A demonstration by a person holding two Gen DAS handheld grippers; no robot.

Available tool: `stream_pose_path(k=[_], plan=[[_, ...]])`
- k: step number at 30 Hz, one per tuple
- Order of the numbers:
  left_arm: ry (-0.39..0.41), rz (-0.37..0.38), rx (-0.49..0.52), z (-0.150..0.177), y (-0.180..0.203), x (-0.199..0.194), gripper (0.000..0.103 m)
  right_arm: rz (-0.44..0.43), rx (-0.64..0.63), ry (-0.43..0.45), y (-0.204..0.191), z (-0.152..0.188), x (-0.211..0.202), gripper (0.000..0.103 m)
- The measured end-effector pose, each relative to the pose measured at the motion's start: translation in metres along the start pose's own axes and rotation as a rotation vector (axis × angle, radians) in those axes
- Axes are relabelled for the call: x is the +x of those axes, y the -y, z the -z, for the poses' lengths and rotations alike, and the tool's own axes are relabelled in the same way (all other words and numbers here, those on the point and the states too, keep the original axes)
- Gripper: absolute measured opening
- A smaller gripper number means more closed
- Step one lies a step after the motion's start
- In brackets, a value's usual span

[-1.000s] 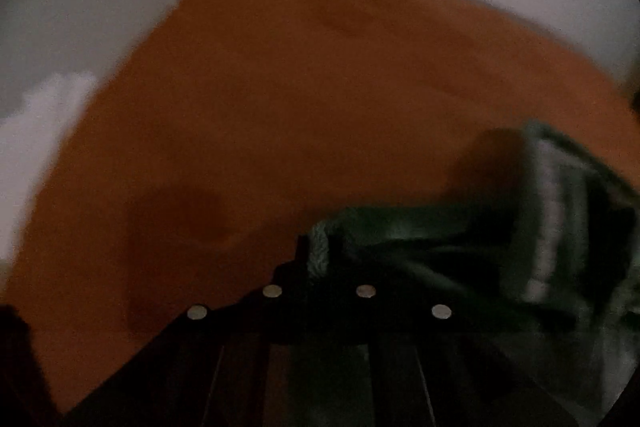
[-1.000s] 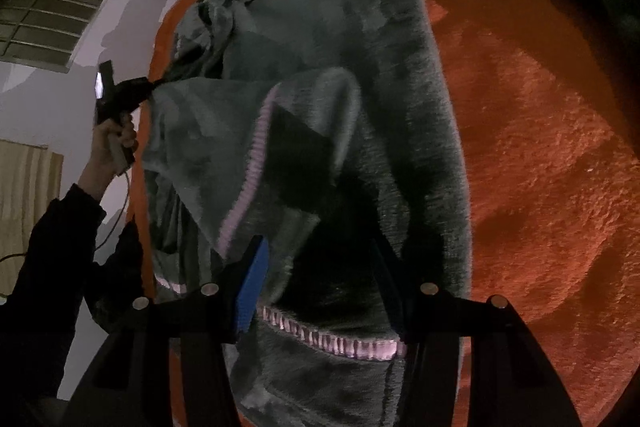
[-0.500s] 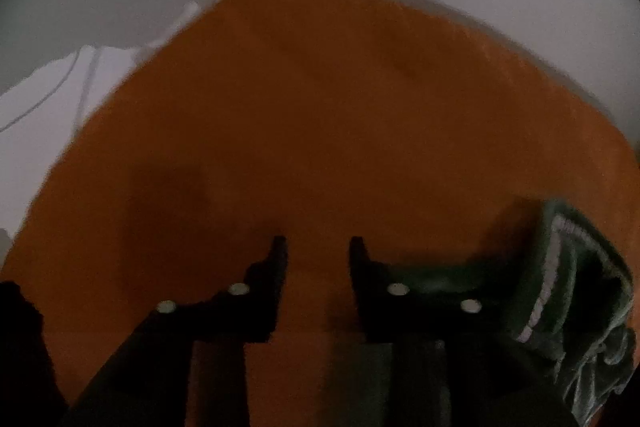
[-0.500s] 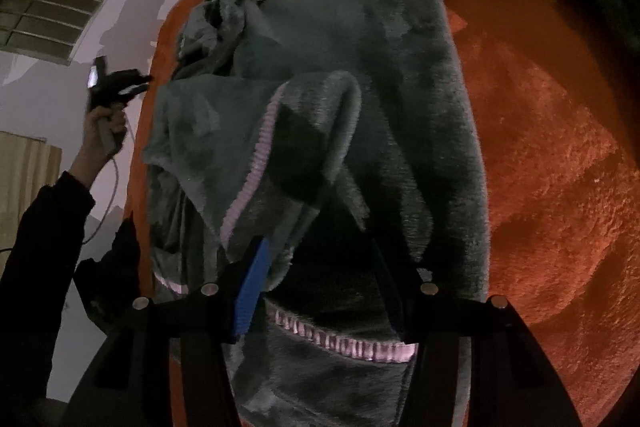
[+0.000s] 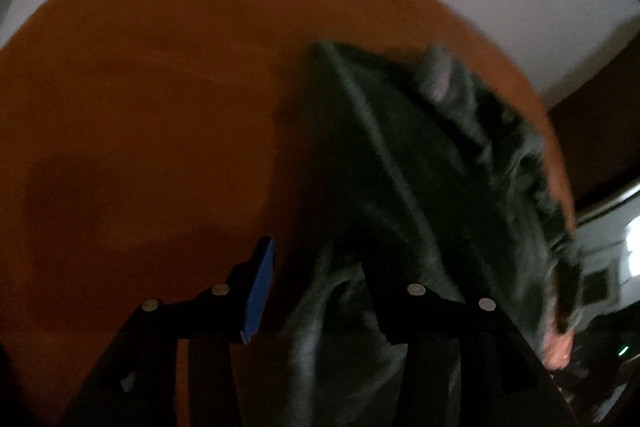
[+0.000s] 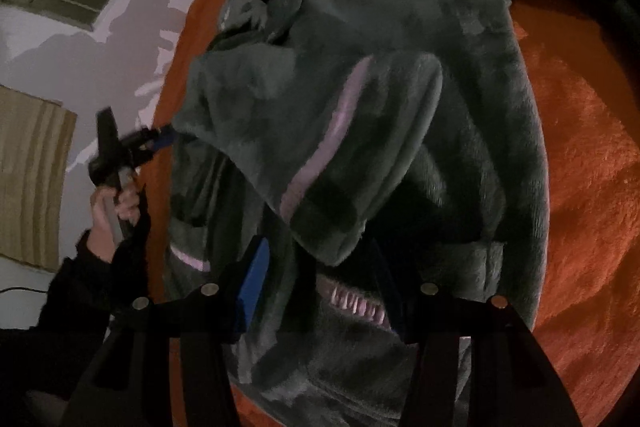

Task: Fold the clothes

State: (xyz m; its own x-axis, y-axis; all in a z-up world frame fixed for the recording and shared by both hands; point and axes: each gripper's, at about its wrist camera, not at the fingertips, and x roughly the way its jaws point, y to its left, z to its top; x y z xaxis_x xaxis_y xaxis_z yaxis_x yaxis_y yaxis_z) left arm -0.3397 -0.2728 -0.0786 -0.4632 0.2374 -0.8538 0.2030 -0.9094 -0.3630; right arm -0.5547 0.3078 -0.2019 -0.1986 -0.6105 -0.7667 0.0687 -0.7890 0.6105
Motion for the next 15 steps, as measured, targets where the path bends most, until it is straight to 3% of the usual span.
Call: stream_pose_path(k=[5, 6, 7, 11, 13, 14, 15], plan=[[-0.016, -0.043, -0.027, -0.008, 0.002, 0.023, 0.048, -0.029, 0.031, -0.019, 0.000, 0.015, 0.001, 0.052], [-0.019, -0.051, -0.033, -0.009, 0.002, 0.027, 0.038, -0.026, 0.033, -0.018, 0.000, 0.018, 0.001, 0.052], [-0.022, -0.060, -0.038, -0.011, 0.002, 0.032, 0.008, -0.018, 0.033, -0.017, 0.000, 0.019, 0.000, 0.052], [0.041, -0.139, -0.148, -0.011, -0.017, 0.022, 0.004, 0.000, 0.051, -0.005, 0.006, 0.023, -0.007, 0.052], [0.042, -0.175, -0.147, -0.014, -0.029, 0.018, 0.000, 0.005, 0.061, 0.006, 0.010, 0.024, -0.011, 0.052], [0.037, -0.269, -0.115, -0.015, -0.036, 0.020, 0.000, 0.004, 0.064, 0.008, 0.012, 0.025, -0.013, 0.052], [0.018, -0.260, -0.104, -0.013, -0.041, 0.022, 0.000, 0.005, 0.065, 0.008, 0.013, 0.026, -0.013, 0.052]])
